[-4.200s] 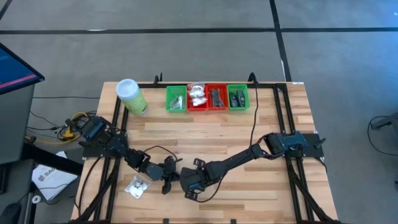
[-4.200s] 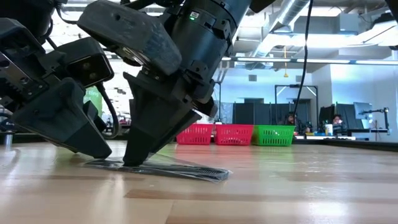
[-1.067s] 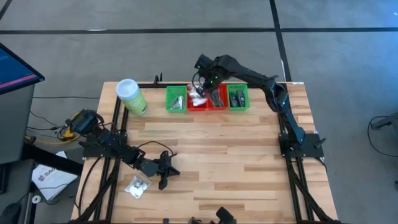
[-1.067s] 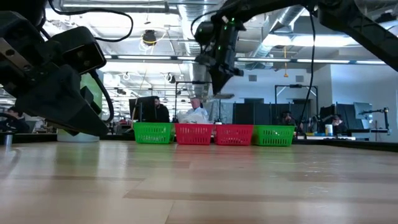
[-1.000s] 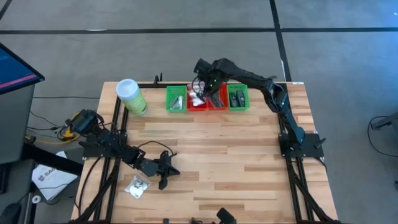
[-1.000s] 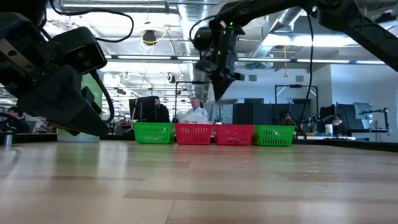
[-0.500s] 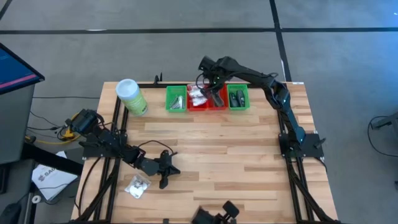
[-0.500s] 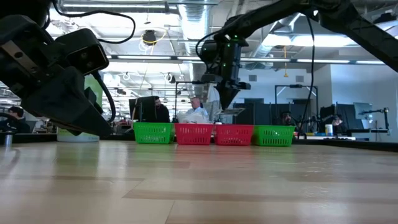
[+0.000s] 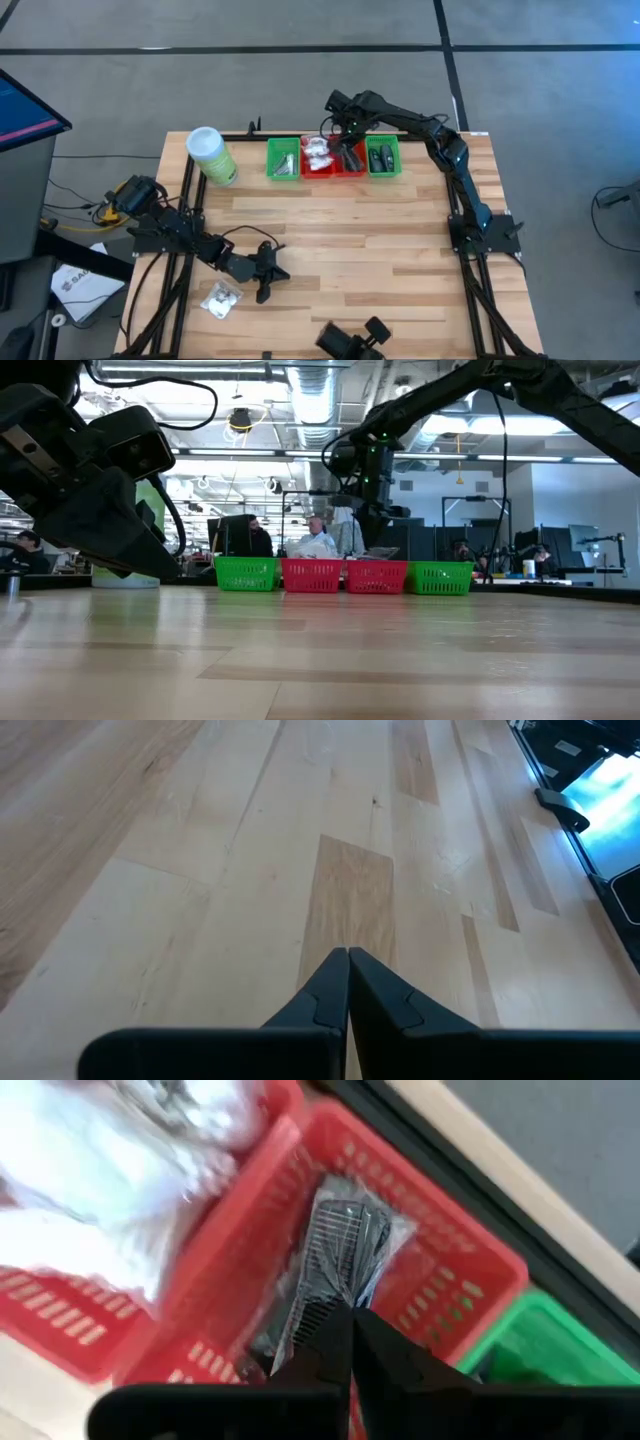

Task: Pick & Place Travel size toiletries
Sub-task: Put the black comb into the right red bin

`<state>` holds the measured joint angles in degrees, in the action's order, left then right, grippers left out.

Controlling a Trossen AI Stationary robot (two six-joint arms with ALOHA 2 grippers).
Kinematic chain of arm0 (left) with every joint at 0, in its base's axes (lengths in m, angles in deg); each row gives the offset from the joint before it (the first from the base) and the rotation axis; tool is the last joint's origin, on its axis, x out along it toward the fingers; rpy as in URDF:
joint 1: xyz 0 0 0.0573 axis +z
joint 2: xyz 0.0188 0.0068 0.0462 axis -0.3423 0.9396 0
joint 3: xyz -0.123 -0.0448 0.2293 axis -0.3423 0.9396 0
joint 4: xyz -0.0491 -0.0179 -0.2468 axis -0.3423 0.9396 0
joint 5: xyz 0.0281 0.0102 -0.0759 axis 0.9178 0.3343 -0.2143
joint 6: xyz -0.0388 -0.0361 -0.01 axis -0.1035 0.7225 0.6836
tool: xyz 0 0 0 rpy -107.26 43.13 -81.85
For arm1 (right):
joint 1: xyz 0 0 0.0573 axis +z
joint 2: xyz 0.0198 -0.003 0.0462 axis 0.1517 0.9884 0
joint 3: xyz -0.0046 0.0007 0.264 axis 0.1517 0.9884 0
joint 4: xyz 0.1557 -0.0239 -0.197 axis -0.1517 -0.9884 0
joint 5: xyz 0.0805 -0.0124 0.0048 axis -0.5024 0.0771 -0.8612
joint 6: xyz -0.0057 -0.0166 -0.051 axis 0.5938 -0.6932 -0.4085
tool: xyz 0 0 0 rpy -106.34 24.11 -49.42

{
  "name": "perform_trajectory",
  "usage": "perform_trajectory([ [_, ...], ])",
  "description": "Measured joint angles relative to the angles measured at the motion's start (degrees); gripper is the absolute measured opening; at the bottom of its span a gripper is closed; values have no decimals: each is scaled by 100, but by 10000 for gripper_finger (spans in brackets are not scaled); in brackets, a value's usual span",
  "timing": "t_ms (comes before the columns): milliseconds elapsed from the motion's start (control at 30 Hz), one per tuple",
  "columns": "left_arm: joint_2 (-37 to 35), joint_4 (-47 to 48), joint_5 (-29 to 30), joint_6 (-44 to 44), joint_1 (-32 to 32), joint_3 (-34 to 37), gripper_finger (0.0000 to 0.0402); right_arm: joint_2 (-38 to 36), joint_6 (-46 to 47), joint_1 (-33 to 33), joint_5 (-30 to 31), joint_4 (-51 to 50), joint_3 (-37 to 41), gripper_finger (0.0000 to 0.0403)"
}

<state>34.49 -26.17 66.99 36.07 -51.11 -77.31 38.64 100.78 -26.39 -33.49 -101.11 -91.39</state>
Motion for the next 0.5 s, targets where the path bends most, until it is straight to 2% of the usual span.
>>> perform_trajectory([
  [200, 0, -17, 0, 0, 11, 0, 1, -2, -35, 3, -17, 164, -2, 10],
  [500, 0, -52, 0, 2, 11, -2, 1, -2, -113, 3, -7, 144, -2, 73],
])
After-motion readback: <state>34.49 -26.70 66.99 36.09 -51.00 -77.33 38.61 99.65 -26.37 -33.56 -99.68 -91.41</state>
